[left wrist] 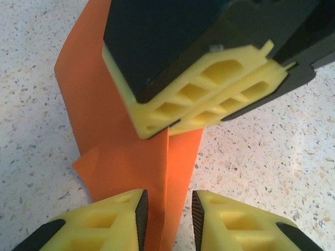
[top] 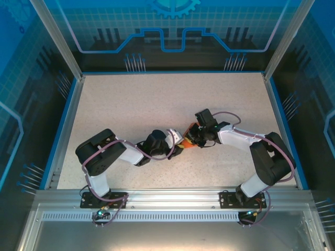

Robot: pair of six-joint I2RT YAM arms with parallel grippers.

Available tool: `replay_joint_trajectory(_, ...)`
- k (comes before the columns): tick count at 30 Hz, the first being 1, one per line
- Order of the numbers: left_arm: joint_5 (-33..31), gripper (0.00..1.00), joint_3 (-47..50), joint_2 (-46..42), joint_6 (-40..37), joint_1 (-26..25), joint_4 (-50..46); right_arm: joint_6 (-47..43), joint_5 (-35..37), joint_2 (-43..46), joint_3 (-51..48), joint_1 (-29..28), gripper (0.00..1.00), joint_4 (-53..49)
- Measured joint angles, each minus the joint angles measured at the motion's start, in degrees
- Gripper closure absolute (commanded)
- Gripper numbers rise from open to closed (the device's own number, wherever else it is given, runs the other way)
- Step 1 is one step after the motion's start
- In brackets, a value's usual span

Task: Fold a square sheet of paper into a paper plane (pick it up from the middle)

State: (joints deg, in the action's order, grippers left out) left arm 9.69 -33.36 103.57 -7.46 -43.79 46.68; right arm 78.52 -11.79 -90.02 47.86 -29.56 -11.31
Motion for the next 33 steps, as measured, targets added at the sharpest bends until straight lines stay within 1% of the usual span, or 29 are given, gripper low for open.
replay_joint_trajectory(6,-0.94,0.68,-1.14,0.31,0.0,-0.04,0.46,0.81,-1.86,0.0,-0.31,0.28,0.89,0.98)
replay_joint_trajectory(8,-1.33,0.7,-1.42,0.57,0.0,-0.07,0.68,1.01,-2.25,0.0,-0.33,0.48,0.89,1.16)
replay_joint_trajectory(10,-1.84,0.75,-1.51,0.66,0.0,-0.07,0.81,1.05,-2.6,0.0,-0.44,0.52,0.88,1.46)
replay_joint_trajectory(13,-2.51,0.82,-1.53,0.66,-0.02,-0.11,1.09,1.31,-2.86,0.0,-0.74,0.74,0.78,1.75)
replay_joint_trajectory(15,-2.89,0.86,-1.53,0.66,-0.09,-0.11,1.27,1.01,-2.86,0.0,-0.79,0.9,0.67,1.7)
replay_joint_trajectory(19,-3.06,0.88,-1.53,0.68,0.0,-0.15,1.22,-1.33,-2.6,0.85,-1.33,1.97,0.51,1.25)
replay_joint_trajectory(21,-2.99,0.89,-1.53,0.68,0.2,-0.17,1.18,-3.56,-2.38,2.1,-1.86,3.04,0.46,1.03)
replay_joint_trajectory(24,-2.67,0.89,-1.55,0.68,1.68,-0.22,0.74,-7.78,-2.14,4.66,-3.02,4.66,0.43,1.05)
replay_joint_trajectory(28,-1.99,0.92,-1.77,0.68,4.63,-0.22,-0.52,-13.49,-2.12,9.03,-6.43,6.71,0.44,2.32)
replay_joint_trajectory(33,-1.64,0.96,-2.91,0.68,10.25,-0.22,-3.34,-20.81,-1.75,14.84,-11.82,9.57,0.45,3.93)
